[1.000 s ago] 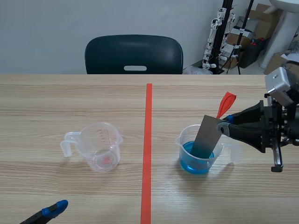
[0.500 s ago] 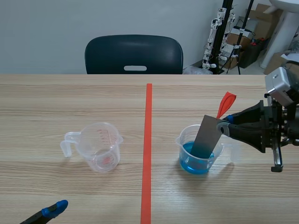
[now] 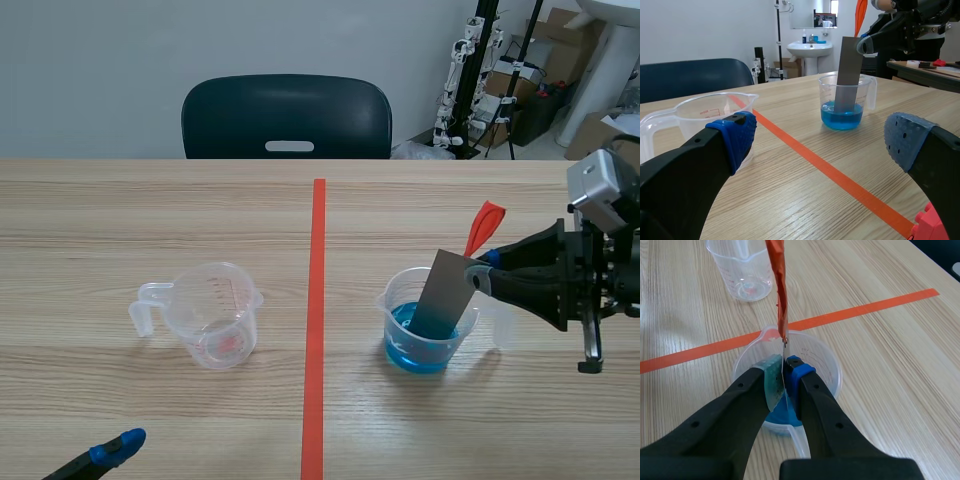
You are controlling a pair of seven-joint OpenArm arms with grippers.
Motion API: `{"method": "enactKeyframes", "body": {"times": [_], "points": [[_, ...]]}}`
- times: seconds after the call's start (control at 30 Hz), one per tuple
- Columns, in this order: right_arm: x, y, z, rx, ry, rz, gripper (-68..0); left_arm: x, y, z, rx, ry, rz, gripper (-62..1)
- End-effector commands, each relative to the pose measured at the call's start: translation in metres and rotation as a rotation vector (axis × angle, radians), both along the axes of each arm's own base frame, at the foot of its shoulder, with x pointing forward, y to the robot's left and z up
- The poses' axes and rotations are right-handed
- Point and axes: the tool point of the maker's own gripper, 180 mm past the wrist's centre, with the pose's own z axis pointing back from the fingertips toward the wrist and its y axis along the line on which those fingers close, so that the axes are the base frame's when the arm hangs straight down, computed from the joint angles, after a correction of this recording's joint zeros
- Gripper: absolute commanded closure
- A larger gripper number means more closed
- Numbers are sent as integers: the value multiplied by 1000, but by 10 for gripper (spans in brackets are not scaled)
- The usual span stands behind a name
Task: Do the redox reaction experiment. lower the plate into the blue solution
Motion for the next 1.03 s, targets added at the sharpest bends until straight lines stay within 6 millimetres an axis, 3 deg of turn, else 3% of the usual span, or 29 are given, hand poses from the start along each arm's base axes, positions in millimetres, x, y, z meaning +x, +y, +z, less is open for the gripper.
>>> {"method": "enactKeyframes", "body": {"times": [0.0,1.0], "points": [[5,-1,11,32,-23,-12,-6,-2,1,8,-20,-32,2,-536],[5,1,19,76,-41,-14,-6,-2,1,8,-20,-32,2,-536]]}}
